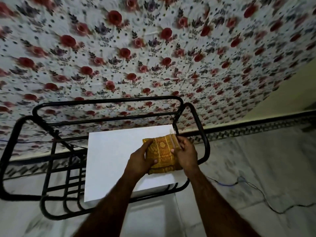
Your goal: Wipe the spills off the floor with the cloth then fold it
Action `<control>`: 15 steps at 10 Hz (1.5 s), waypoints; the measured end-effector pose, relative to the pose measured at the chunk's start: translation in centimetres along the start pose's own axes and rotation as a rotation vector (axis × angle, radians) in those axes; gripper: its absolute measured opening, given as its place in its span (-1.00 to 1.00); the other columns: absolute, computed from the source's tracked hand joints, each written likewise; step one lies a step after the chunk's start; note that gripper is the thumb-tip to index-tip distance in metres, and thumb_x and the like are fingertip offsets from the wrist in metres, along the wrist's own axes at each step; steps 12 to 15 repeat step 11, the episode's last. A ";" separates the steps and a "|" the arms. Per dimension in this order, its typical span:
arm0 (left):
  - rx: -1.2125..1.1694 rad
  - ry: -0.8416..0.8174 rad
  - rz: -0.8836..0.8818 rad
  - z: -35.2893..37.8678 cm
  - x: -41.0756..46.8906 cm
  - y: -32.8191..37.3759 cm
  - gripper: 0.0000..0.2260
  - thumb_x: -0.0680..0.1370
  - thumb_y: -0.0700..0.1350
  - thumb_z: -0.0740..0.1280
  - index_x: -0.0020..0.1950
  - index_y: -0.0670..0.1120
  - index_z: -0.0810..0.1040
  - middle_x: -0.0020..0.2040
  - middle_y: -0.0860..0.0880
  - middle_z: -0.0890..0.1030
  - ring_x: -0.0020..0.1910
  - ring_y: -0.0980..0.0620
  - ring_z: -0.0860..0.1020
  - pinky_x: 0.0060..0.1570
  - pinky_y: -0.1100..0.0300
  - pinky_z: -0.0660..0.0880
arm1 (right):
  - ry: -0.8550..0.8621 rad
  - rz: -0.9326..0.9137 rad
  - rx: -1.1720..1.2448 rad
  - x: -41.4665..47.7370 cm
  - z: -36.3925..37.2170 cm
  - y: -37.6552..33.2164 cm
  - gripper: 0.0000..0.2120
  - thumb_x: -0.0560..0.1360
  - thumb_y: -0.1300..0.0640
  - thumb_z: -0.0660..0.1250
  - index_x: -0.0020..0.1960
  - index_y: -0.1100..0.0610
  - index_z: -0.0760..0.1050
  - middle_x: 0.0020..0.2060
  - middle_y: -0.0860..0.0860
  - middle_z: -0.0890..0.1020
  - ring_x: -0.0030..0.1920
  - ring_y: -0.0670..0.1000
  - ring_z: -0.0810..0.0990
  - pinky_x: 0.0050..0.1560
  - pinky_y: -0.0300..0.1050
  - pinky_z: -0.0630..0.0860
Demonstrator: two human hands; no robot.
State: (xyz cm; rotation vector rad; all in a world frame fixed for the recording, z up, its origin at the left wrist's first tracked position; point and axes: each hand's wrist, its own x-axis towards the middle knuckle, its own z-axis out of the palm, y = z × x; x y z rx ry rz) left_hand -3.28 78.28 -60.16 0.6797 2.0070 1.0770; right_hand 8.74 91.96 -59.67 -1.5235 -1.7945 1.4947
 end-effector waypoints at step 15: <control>-0.156 0.418 0.208 -3.4 -4.4 5.5 -0.63 0.63 0.08 0.26 0.42 0.05 0.47 0.37 0.18 0.48 0.34 0.26 0.40 0.36 0.25 0.30 | 0.040 -0.268 0.123 -5.6 -0.4 -6.2 -0.66 0.56 -0.12 0.23 0.27 -0.09 0.57 0.22 -0.13 0.62 0.25 -0.11 0.56 0.30 -0.10 0.50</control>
